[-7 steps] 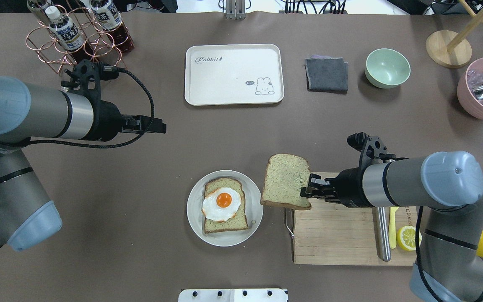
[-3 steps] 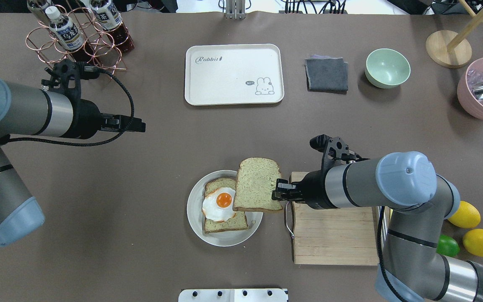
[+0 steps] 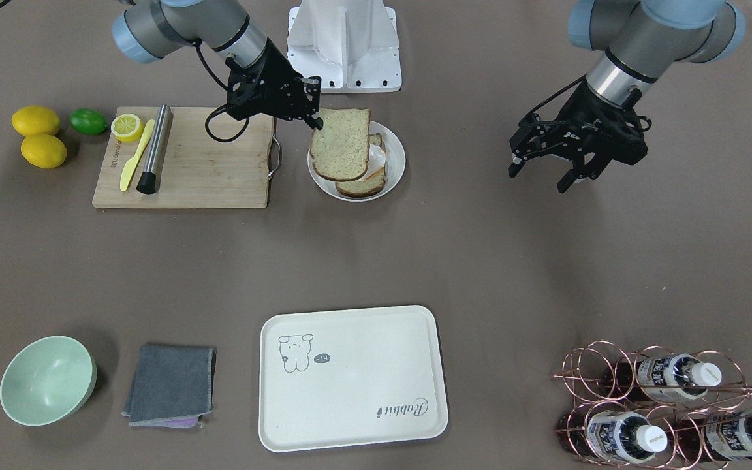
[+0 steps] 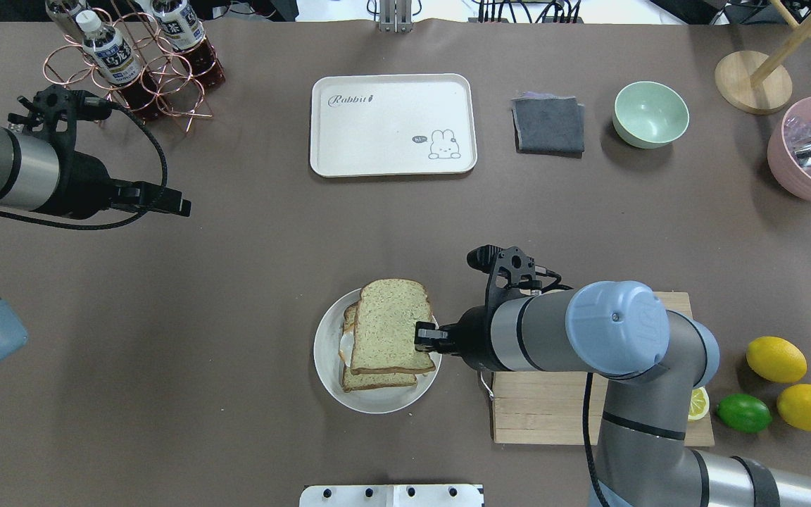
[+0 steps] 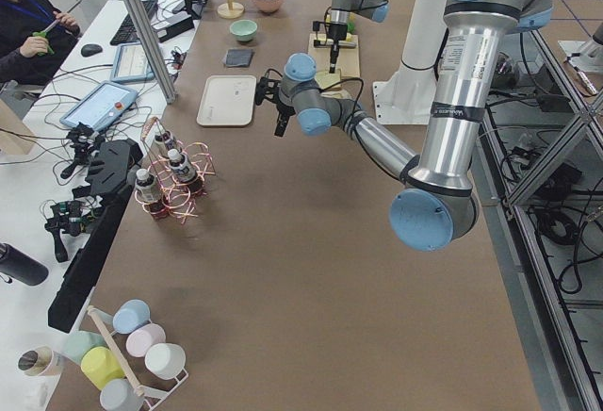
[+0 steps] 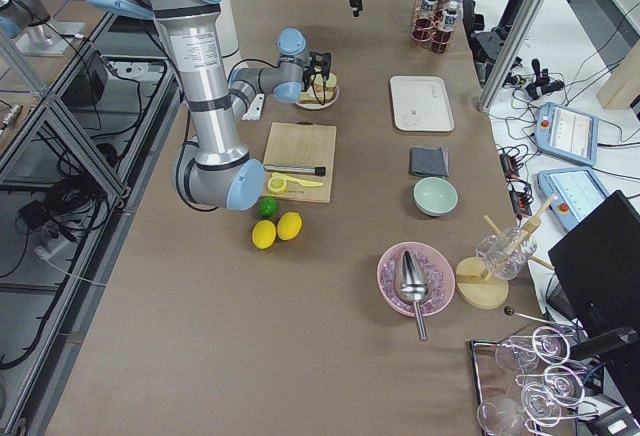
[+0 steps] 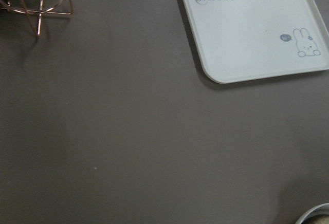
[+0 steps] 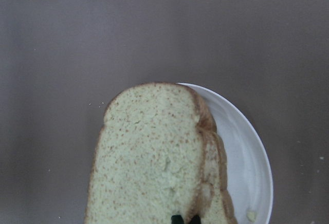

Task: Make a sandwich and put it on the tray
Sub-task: 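Lower the bread slice onto the fried egg and open the right gripper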

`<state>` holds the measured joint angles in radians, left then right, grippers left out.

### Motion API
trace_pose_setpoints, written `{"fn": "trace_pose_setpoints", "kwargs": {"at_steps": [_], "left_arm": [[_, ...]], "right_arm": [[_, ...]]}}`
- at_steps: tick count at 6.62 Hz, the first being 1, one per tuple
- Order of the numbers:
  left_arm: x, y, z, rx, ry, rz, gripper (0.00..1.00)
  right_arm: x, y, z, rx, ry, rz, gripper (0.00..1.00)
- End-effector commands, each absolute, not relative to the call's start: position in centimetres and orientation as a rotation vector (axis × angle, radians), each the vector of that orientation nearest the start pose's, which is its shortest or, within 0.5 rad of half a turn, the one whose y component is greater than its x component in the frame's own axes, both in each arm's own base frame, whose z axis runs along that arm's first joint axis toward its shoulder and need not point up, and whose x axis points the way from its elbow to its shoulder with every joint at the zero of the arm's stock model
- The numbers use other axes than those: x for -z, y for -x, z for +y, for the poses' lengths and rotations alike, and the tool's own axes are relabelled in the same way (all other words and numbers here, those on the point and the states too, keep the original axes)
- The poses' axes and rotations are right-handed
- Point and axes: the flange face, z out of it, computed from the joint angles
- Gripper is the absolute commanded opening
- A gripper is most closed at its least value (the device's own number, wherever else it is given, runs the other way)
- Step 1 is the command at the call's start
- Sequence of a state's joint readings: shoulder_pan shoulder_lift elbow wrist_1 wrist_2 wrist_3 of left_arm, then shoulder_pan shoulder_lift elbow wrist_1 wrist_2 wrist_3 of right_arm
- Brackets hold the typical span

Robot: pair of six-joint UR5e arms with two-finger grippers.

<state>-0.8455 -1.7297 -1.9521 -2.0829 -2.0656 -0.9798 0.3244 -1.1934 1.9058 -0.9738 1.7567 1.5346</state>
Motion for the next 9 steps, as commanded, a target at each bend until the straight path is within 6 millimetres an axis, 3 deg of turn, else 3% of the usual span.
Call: {"fn": "trace_pose_setpoints", "kwargs": {"at_steps": [1,9], "left_arm": [[-34.9,-28.0,-45.5,-0.029,-0.327,1.054,0.98],[-35.0,-27.9,-45.4,-0.025,-0.326,1.052,0.98]], "right_arm": [[-22.0,54.2,-27.6,-0.115,-0.145,-1.304,0.00],[-22.9,56.7,-25.4,-0.093,-0.196,-1.271,0.00]]}}
